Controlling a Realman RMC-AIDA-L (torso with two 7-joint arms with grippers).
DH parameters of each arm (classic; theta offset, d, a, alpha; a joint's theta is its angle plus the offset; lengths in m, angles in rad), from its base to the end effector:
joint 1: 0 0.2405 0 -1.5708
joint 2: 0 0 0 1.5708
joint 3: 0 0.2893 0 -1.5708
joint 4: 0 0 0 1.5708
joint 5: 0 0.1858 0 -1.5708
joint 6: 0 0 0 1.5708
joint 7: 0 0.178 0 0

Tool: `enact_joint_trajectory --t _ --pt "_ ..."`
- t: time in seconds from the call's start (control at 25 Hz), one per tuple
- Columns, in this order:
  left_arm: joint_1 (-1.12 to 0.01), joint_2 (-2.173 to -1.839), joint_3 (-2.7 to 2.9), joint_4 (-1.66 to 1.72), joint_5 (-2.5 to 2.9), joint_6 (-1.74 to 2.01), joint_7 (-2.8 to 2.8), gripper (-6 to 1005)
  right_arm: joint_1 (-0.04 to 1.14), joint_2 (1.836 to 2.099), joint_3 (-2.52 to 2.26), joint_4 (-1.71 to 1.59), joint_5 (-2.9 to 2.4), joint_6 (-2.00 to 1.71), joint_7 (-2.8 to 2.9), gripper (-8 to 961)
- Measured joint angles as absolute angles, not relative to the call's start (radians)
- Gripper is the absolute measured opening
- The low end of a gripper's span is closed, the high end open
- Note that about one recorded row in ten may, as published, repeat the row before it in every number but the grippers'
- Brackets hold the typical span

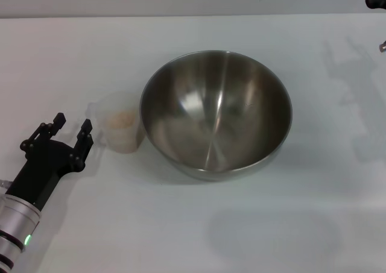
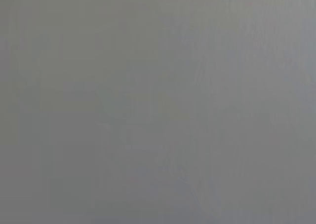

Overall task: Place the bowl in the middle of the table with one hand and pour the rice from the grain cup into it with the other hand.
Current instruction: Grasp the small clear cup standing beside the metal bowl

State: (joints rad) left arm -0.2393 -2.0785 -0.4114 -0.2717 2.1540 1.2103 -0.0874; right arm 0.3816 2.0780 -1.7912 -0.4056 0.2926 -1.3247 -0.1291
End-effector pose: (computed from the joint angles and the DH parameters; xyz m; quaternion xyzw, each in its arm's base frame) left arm -0.3422 0.2785 -0.0802 -0.7674 -0.2457 -0.2743 0.5249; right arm 0.2585 0.3702 0.0255 -0.6609 0.0024 0.3459 0.6660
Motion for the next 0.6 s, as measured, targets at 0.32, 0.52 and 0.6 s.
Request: enact_joint_trajectory --t 0.32,0.52,0.6 --pt "-0.25 -2.079 -0.407 -0.273 2.159 1.214 -0.096 450 0.384 2.079 -1.791 -0.404 0.293 -1.32 -0.13 491" --pt "-0.255 -2.079 -0.408 -0.273 2.159 1.215 -0.098 438 0.385 2.079 -1.792 -0.403 0.293 -1.319 -0.13 491" --pt "-0.261 -2.078 -0.408 -0.273 2.159 1.212 -0.098 433 0.384 2.079 -1.792 -0.405 0.293 -1.318 -0.13 491"
